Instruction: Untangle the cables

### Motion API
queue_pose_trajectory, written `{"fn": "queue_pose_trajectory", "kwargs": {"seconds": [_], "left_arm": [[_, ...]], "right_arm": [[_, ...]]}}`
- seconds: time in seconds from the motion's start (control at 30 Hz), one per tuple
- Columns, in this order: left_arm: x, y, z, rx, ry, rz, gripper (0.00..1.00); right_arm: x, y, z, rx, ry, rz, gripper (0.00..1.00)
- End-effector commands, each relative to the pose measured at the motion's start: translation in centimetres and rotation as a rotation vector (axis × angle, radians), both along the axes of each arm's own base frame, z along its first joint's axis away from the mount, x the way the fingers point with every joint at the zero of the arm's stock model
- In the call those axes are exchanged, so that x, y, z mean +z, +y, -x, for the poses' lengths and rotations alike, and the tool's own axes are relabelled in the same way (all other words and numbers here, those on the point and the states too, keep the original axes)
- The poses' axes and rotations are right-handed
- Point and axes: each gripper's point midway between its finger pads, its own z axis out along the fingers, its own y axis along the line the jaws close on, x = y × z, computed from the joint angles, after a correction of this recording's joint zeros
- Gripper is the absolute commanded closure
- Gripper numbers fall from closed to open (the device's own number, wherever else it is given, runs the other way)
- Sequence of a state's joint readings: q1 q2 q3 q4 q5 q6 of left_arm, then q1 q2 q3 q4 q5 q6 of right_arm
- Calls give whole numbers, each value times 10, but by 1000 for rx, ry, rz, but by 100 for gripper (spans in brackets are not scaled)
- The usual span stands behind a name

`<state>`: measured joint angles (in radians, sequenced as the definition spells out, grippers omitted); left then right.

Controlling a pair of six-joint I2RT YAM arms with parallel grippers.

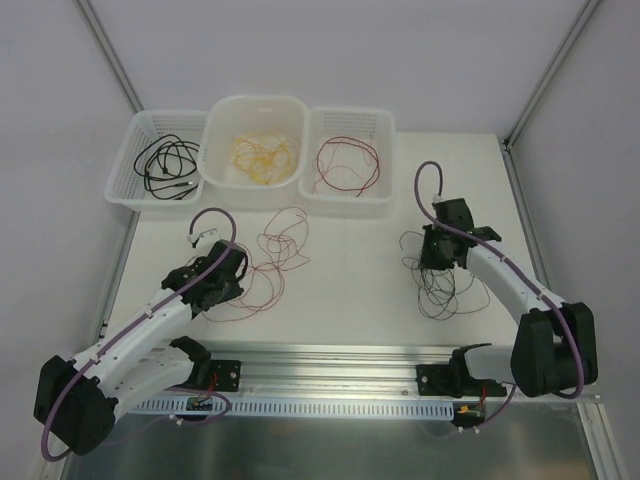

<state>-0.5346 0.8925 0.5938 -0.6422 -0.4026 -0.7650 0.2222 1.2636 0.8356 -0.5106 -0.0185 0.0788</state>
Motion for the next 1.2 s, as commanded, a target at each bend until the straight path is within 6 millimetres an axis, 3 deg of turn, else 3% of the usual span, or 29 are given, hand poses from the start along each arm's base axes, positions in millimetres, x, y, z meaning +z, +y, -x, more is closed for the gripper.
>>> {"fn": "queue_pose_trajectory", "kwargs": {"seconds": [0.0,0.13,0.17,0.2,0.23,0.27,0.37,0.47,0.63,0.73,1.03,1.17], "left_arm": [[-2,12,-6,118,-28,-10,70],[5,9,-6,122,-45,32,36],[9,7,-7,120,-55,49,27],[13,6,-7,119,-66,59,12],[19,6,-8,114,-82,69,5],[25,6,-8,111,-89,71,1],[36,11,-7,124,-82,45,1],[34,23,-2,186,-37,-6,1],[16,33,0,271,56,-38,1],[8,37,-5,306,98,-44,1],[-13,6,-41,206,14,172,1],[-23,-10,-44,147,44,227,1]], "right_arm": [[-7,32,-5,76,5,-39,91],[-6,61,0,174,-19,-23,79],[-4,66,1,194,-28,-25,66],[-1,71,1,213,-40,-27,59],[3,80,4,248,-50,-28,51],[5,84,6,271,-57,-26,34],[15,97,13,333,-84,-35,15],[30,106,21,382,-129,-51,2],[55,114,40,451,-210,-74,0],[60,116,49,474,-230,-90,0],[65,120,67,531,-275,-140,0],[73,146,68,610,-285,-238,0]]}}
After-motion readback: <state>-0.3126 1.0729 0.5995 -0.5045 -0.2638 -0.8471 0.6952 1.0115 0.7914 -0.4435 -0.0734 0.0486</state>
